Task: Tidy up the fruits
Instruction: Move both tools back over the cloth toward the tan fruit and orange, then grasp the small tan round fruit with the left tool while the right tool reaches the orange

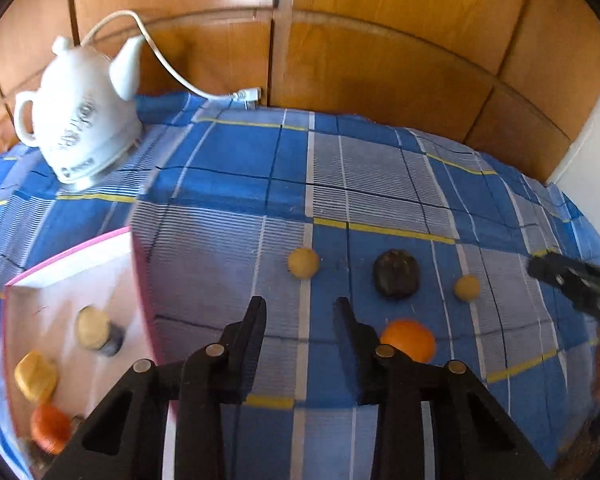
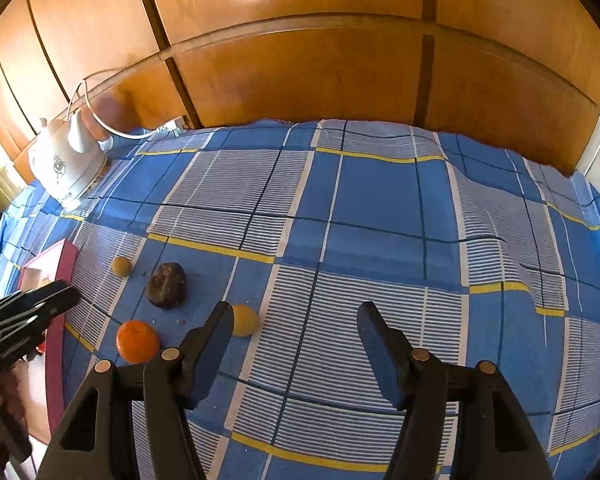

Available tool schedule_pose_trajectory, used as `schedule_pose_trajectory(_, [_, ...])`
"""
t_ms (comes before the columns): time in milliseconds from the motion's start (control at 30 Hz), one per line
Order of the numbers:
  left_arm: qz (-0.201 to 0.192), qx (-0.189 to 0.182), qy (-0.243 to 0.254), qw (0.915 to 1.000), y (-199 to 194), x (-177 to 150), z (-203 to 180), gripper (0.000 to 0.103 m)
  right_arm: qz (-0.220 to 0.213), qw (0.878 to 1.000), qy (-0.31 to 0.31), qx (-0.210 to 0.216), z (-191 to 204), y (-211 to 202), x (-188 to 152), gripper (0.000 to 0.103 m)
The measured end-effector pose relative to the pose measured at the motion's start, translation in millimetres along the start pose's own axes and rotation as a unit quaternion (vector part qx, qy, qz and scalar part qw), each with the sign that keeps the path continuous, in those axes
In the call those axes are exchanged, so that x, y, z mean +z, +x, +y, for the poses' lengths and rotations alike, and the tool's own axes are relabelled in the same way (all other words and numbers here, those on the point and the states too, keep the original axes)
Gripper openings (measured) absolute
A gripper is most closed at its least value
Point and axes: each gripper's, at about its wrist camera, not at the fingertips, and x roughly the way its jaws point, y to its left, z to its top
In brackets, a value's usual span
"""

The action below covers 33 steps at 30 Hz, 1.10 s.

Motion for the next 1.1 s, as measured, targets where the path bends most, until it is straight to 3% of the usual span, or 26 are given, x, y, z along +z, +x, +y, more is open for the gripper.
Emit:
schedule_pose_trajectory(400, [0.036,0.01,-0.007,0.9993,67,29,-2,0.035,0.006,1.0,0.001,0.007,2,3,1,0.065])
schedule_pose_trajectory(467, [0.038,0.015,-0.007,0.9991,75,27,-1,0.024,0.008,1.0,0.002,0.008,1,4,2,0.065])
schedule_pose_trajectory(500, [0.034,0.016,-0.004,0.9993,75,27,-1,0.024,0.009,1.0,0.003,0.01,0,5,1,0.065])
schedule_pose_trajectory(800, [0.027,-0.003,-0.013,0.9996,44,5,5,0.024,0.021,0.998,-0.037,0.043,20,11,-4,0.065])
schedule_pose_trajectory(1100, [-0.014,-0.019,0.011,0.9997,-14,-32,-3,0.024,0.063,0.991,-0.086,0.076,43,28,-20,0.065])
